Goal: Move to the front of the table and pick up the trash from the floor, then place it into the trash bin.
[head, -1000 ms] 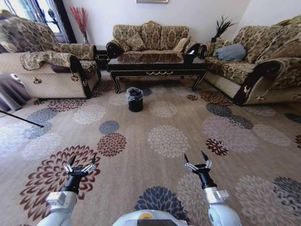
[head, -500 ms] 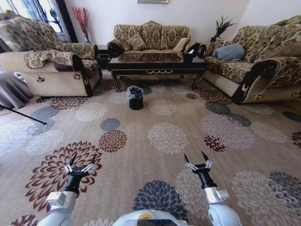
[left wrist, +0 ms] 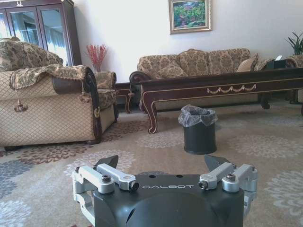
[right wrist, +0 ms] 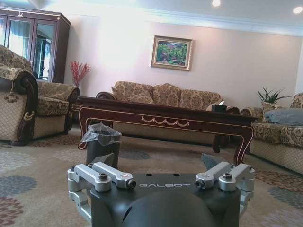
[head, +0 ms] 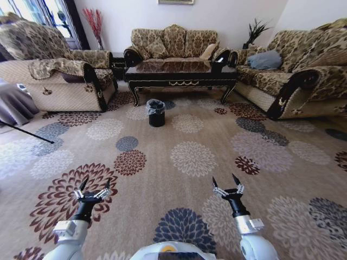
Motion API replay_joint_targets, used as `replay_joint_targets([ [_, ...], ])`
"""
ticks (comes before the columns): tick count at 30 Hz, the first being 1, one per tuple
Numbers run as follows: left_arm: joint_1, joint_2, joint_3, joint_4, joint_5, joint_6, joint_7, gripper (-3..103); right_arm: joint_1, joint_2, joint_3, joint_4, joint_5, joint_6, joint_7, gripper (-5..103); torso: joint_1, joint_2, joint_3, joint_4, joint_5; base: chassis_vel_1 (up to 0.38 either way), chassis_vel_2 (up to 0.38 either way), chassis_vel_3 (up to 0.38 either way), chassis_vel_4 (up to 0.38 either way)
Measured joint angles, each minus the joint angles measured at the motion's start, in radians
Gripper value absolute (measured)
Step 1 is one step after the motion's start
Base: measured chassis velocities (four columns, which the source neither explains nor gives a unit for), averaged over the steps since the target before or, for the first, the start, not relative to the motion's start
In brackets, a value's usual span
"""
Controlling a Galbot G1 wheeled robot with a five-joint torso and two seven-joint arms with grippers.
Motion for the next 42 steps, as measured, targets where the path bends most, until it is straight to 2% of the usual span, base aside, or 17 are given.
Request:
replay_joint_targets([
  [17, 0.000, 0.000, 0.000, 0.000, 0.000, 0.000, 0.000, 100, 0.000, 0.000, 0.000, 0.000, 0.000, 0.000, 0.000, 100, 0.002, 0.076, 0.074, 0.0000, 0.0000, 0.000, 0.000, 0.000, 0.000],
  [30, 0.000, 0.000, 0.000, 0.000, 0.000, 0.000, 0.000, 100, 0.000, 0.000, 0.000, 0.000, 0.000, 0.000, 0.000, 100, 0.010, 0.123, 0.112, 0.0001, 0.0000, 0.000, 0.000, 0.000, 0.000],
  [32, 0.000, 0.000, 0.000, 0.000, 0.000, 0.000, 0.000, 100, 0.000, 0.000, 0.000, 0.000, 0.000, 0.000, 0.000, 100, 0.012, 0.137, 0.124, 0.0001, 0.0000, -0.026, 0.050, 0.039, -0.029],
  [42, 0.000, 0.000, 0.000, 0.000, 0.000, 0.000, 0.000, 100, 0.000, 0.000, 0.000, 0.000, 0.000, 0.000, 0.000, 100, 0.018, 0.164, 0.144, 0.0000, 0.0000, -0.007, 0.009, 0.010, -0.008],
])
